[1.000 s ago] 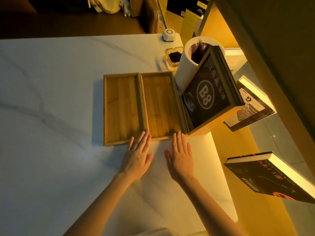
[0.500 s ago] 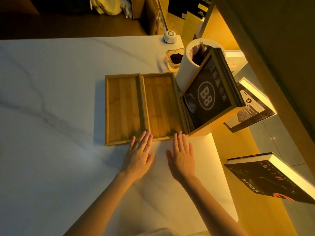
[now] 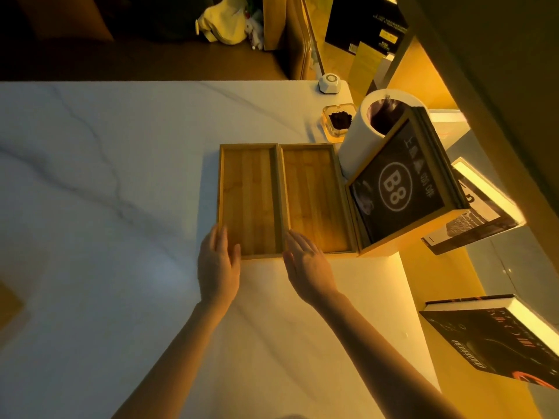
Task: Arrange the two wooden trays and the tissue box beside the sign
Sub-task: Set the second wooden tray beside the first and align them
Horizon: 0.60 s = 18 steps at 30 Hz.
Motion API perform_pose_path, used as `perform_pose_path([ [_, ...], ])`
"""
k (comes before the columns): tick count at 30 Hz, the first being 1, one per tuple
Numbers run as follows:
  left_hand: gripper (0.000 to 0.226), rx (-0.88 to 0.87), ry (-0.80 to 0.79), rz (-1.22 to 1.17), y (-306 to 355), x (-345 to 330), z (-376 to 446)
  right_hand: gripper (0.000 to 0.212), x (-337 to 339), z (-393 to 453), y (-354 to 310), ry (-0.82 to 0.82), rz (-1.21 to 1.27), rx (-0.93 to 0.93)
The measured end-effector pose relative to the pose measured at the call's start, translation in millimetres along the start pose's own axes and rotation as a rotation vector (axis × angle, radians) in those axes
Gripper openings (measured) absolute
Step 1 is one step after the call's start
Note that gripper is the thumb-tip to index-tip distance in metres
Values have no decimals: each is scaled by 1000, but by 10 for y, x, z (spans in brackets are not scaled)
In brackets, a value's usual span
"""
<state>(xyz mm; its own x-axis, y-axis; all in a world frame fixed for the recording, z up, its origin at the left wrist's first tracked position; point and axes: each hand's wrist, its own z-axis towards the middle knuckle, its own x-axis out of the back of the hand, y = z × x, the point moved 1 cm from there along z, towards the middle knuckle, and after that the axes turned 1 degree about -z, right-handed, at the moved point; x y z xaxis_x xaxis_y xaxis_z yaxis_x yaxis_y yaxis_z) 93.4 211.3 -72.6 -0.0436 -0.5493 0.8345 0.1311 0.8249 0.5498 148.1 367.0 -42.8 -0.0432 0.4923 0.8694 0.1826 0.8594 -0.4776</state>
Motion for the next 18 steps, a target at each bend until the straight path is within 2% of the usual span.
perform_pose_path([
  [2,54,109,-31,20,-90,6,44,53,-76,35,-33,-112,-26,-50],
  [6,47,89,-120,86,-210,-38,97,59,-213,36,-36,-223,-141,-90],
  [18,45,51,-175,-55,-319,-40,112,63,-310,14,5,-219,-193,-78],
])
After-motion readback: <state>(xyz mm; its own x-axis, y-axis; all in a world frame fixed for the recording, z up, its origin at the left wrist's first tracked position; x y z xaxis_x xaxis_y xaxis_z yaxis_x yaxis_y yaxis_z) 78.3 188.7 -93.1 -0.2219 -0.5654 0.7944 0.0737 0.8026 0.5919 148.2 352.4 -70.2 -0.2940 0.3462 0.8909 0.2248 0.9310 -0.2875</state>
